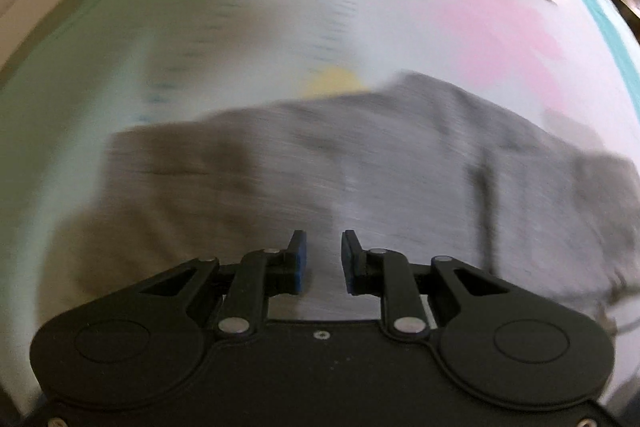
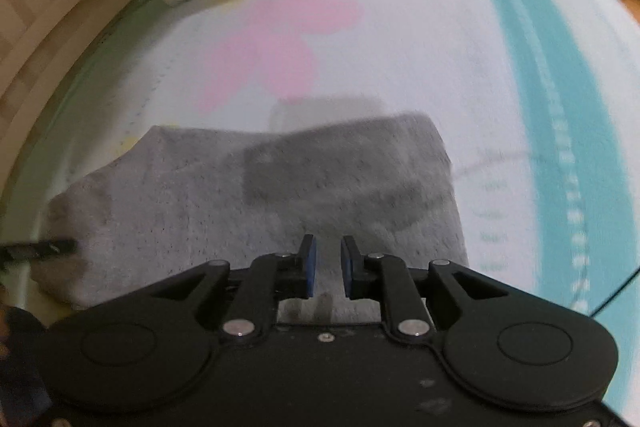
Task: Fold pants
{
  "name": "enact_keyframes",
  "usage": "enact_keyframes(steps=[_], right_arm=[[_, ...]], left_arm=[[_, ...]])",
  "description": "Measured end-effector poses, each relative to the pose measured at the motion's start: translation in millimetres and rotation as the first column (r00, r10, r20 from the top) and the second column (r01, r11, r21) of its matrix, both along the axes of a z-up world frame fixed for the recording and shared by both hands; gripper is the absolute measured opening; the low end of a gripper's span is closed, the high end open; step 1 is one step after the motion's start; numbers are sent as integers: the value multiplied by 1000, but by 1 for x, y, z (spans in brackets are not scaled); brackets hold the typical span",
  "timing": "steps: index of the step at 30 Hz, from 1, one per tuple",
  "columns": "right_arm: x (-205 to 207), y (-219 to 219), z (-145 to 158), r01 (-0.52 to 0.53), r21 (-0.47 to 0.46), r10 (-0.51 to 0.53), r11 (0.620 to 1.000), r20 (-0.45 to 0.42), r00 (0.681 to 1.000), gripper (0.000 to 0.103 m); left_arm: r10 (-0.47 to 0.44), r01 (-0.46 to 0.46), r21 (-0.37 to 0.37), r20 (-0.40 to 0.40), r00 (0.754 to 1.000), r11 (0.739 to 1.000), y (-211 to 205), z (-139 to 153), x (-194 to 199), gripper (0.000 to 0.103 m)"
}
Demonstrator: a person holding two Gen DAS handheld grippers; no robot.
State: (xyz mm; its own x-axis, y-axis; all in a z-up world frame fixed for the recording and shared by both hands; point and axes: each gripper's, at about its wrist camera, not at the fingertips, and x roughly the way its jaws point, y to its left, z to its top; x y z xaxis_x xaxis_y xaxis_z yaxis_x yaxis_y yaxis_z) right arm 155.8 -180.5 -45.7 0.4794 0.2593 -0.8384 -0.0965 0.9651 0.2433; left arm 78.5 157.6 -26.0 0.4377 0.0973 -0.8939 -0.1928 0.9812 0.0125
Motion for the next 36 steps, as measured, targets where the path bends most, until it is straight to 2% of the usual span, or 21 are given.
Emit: enact_keyframes(steps=[2, 6, 10, 16, 18, 20, 21, 24, 26, 27, 28, 30, 32, 33, 36], right_arm=[[-2, 10, -1, -37, -49, 38, 998, 39, 999, 17], [-2, 18, -6, -88, -1, 88, 996, 33, 996, 17], [1, 20, -6, -78, 11, 78, 997, 20, 997, 17], [-2, 16, -8, -55, 26, 55, 998, 4, 998, 17], [-1, 18, -12, -53, 18, 53, 998, -6, 999, 17], [1, 20, -13, -55, 12, 56, 998, -13, 998, 17], [1, 21, -13, -58, 11, 59, 998, -14, 998, 17], [1, 22, -16, -66, 11, 66, 998, -22, 998, 17], [3, 23, -18, -68, 11, 68, 998, -31, 997, 17], [3, 23, -20, -69, 13, 70, 998, -34, 997, 17], [4, 24, -20, -71, 14, 71, 997, -38, 997, 17], [5, 25, -22, -75, 12, 75, 997, -43, 996, 17], [6, 26, -23, -76, 11, 76, 997, -49, 996, 17], [6, 26, -23, -76, 12, 76, 997, -50, 996, 17], [6, 25, -24, -72, 21, 73, 997, -50, 996, 17]], left_arm=[[54, -54, 6, 2, 999, 999, 27, 4, -1, 42], [168, -168, -8, -12, 986, 986, 89, 6, 0, 43], [249, -252, -53, -62, 967, 966, 130, -11, 2, 43], [252, -265, -78, -152, 956, 961, 154, -44, 10, 47], [251, -266, -84, -156, 955, 960, 157, -50, 11, 52], [256, -267, -65, -144, 956, 961, 159, -54, 12, 63], [260, -271, -65, -142, 955, 960, 160, -55, 12, 64], [281, -302, -133, -156, 947, 944, 171, -58, 11, 66], [288, -318, -189, -172, 942, 929, 180, -59, 10, 73], [278, -315, -237, -178, 944, 919, 184, -62, 10, 77], [248, -294, -284, -189, 950, 912, 186, -65, 11, 86], [164, -227, -337, -206, 965, 914, 181, -68, 15, 90], [79, -148, -334, -213, 974, 931, 168, -68, 20, 90], [46, -115, -310, -223, 974, 944, 160, -69, 24, 90], [38, -106, -272, -244, 969, 957, 153, -72, 32, 91]])
